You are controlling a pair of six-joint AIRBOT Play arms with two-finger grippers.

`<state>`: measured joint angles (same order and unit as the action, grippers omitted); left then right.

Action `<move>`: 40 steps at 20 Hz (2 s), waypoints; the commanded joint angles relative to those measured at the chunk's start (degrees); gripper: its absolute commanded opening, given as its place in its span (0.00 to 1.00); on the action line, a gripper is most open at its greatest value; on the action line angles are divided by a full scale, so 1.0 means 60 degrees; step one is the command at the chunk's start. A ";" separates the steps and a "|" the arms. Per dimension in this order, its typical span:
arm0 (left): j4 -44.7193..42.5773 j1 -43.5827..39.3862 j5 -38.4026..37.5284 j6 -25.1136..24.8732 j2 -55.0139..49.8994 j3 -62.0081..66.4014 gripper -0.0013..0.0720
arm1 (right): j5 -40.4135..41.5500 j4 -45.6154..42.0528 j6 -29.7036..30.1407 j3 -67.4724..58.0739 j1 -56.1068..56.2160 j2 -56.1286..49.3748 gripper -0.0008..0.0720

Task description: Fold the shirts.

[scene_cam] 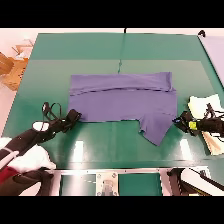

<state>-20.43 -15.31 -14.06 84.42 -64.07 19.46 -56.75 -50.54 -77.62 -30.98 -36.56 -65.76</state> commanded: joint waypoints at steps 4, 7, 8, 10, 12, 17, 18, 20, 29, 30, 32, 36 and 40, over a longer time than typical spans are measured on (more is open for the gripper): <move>0.0113 -0.0484 -0.0215 -0.0663 -0.0721 0.0739 0.04 | -0.1005 -0.0098 0.0007 0.0029 -0.0459 -0.0131 0.59; -0.0025 -0.0484 -0.0361 -0.0659 -0.0721 0.0743 0.04 | -0.1231 -0.0106 0.0007 0.0251 -0.0525 -0.0131 0.59; -0.0029 -0.0484 -0.0375 -0.0659 -0.0721 0.0743 0.04 | -0.1115 -0.0036 0.0007 0.0433 -0.0397 -0.0131 0.59; -0.0029 -0.0484 -0.0379 -0.0659 -0.0721 0.0743 0.04 | -0.0707 0.0189 0.0066 0.0747 -0.0044 -0.0138 0.59; -0.0029 -0.0484 -0.0419 -0.0663 -0.0721 0.0743 0.04 | -0.0441 0.0619 0.0368 0.0812 0.0288 -0.0313 0.59; -0.0062 -0.0484 -0.0386 -0.0648 -0.0721 0.0743 0.04 | -0.0492 0.2240 0.1767 0.0663 0.0401 -0.1020 0.12; -0.0131 -0.0390 -0.0543 -0.0656 -0.0703 0.0772 0.04 | -0.0696 0.2233 0.1807 0.0525 0.0393 -0.1020 0.04; -0.0514 0.0280 -0.1548 -0.0656 -0.0532 0.0805 0.04 | -0.1049 0.2153 0.1796 0.0335 0.0393 -0.0772 0.04; -0.3894 0.2113 -0.4819 -0.0106 0.1016 0.0918 0.04 | -0.1741 -0.1242 -0.1555 0.0353 0.0401 0.3133 0.03; -0.4426 0.2113 -0.5147 0.0135 0.1027 0.1064 0.04 | -0.1752 -0.1224 -0.1647 0.0350 0.0401 0.3632 0.03; -0.5391 0.2113 -0.5763 0.0532 0.1024 0.1592 0.04 | -0.1865 -0.1173 -0.1745 0.0321 0.0404 0.4291 0.03; -0.6051 0.2113 -0.6619 0.0710 0.1013 0.3231 0.04 | -0.1963 -0.0266 -0.1497 0.0215 0.0415 0.4368 0.04; -0.6058 0.2113 -0.6615 0.0776 0.0430 0.5049 0.04 | -0.1209 0.0790 -0.1064 -0.0889 0.0535 0.3566 0.04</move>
<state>-55.13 -2.70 -52.42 88.36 -59.48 42.76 -66.78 -50.13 -85.65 -32.56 -33.93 -42.00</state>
